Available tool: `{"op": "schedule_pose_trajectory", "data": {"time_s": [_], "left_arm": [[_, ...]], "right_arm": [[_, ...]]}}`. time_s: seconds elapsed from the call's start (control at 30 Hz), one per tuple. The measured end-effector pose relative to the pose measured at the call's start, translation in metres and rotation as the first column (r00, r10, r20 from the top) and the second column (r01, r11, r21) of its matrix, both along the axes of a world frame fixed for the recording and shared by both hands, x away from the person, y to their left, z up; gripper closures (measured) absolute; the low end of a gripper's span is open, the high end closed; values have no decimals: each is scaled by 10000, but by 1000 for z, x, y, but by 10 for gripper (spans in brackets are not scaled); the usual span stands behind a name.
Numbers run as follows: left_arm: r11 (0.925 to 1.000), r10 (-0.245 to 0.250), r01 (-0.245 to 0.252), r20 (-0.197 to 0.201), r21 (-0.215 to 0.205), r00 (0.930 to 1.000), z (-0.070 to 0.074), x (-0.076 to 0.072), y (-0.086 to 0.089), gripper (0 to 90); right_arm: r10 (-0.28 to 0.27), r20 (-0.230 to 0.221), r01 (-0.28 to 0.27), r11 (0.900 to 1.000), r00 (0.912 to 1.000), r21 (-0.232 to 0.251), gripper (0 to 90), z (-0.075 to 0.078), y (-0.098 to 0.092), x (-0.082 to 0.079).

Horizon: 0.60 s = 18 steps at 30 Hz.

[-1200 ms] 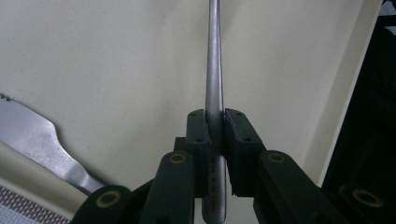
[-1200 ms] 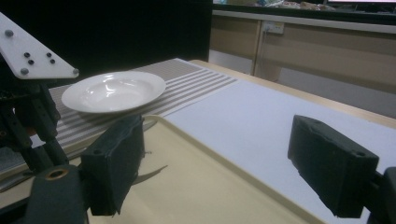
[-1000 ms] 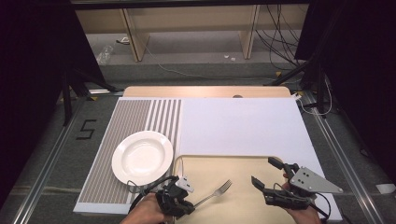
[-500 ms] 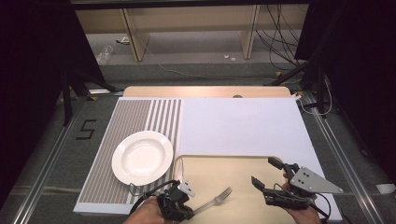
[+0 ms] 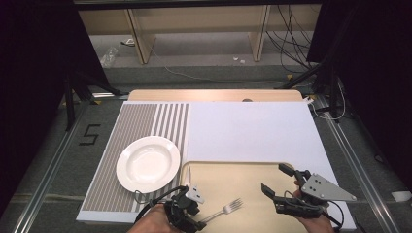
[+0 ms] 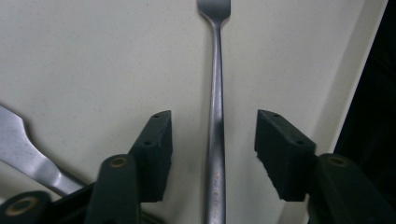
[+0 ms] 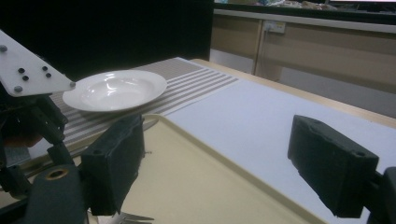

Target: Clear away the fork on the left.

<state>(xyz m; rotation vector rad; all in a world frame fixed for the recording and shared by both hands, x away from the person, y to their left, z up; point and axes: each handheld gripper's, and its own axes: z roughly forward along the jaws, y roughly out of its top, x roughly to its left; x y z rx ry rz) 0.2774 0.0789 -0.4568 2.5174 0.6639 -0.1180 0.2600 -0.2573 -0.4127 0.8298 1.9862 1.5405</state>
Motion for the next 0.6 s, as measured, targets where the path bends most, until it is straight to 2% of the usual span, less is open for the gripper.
{"op": "schedule_pose_trajectory", "data": {"time_s": [0.1, 0.23, 0.27, 0.3, 0.43, 0.6], "left_arm": [[9999, -6, 6, 38, -164, 10000, 1, 0, -2, 355], [9981, -3, 30, 436, -622, 9990, 6, 1, -7, 310], [9981, -3, 30, 436, -622, 9990, 6, 1, -7, 306], [9974, 66, -20, 620, -727, 9981, 8, 2, -10, 303], [9966, 3, 66, 830, -822, 9965, 9, 2, -16, 375], [9962, -458, 544, 1228, -680, 9914, 7, 2, -31, 522]], "right_arm": [[-6, -11, 6, 10000, 10000, -11, 196, 0, 0, 0], [-11, 15, 11, 10000, 10000, 3, 196, 0, 0, 0], [-11, 15, 11, 10000, 10000, 3, 196, 0, 0, 0], [-20, -14, 20, 10000, 10000, -47, 196, 0, 0, 0], [-11, -41, 11, 10000, 10000, -46, 196, 0, 0, 0], [-29, -8, 29, 10000, 10000, -24, 196, 0, 0, 0]]}}
